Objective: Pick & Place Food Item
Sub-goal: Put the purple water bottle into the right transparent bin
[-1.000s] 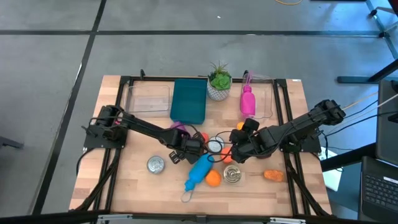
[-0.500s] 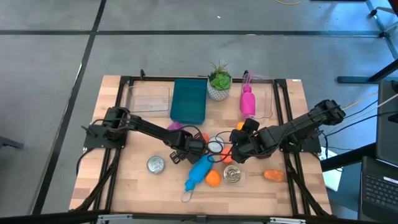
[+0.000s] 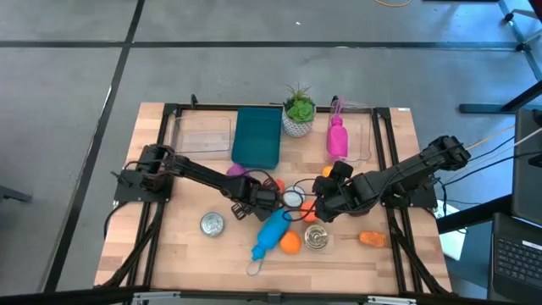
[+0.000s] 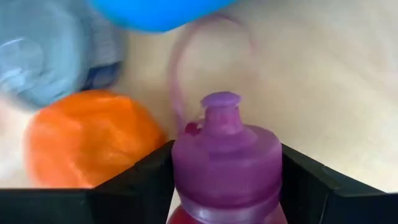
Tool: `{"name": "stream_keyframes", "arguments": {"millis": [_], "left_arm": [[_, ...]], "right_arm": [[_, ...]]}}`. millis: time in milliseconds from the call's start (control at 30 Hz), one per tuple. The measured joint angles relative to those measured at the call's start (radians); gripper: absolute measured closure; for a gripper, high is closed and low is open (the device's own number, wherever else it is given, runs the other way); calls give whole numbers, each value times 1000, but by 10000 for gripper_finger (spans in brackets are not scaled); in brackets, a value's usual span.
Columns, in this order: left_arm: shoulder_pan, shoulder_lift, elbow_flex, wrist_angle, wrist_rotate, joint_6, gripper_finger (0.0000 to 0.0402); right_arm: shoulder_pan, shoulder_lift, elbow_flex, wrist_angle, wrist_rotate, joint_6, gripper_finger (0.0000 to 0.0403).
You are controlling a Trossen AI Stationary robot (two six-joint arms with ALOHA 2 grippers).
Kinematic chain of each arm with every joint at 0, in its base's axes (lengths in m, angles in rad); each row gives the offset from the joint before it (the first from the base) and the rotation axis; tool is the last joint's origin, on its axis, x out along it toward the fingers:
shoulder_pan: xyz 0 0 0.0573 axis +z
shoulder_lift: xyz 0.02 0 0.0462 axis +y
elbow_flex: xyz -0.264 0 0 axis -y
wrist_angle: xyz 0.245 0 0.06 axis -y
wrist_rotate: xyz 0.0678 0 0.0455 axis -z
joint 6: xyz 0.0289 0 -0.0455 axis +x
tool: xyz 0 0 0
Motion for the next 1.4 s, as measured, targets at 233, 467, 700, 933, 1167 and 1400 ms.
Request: {"name": "stream_keyframes", "arguments": {"millis": [233,467,700,933,1167,1400], "left_arm": [[0,-131,1,4,-64,-22,174],[6,-269,1,82,-165,-6,174],[62,-416,2,194,-264,49,174],[167,-513,3,396,-248,103,174],[271,-495,126,255,-249,30,174],[386,-389,420,16,-203,-177,174]], "right_arm": [[0,0,0,0,2,0,113],[0,0,0,1,2,3,113],[0,0,0,2,-1,6,113],[0,0,0,6,-7,8,113],[4,0,0,5,-28,27,113],[6,0,0,5,-28,27,113]]}}
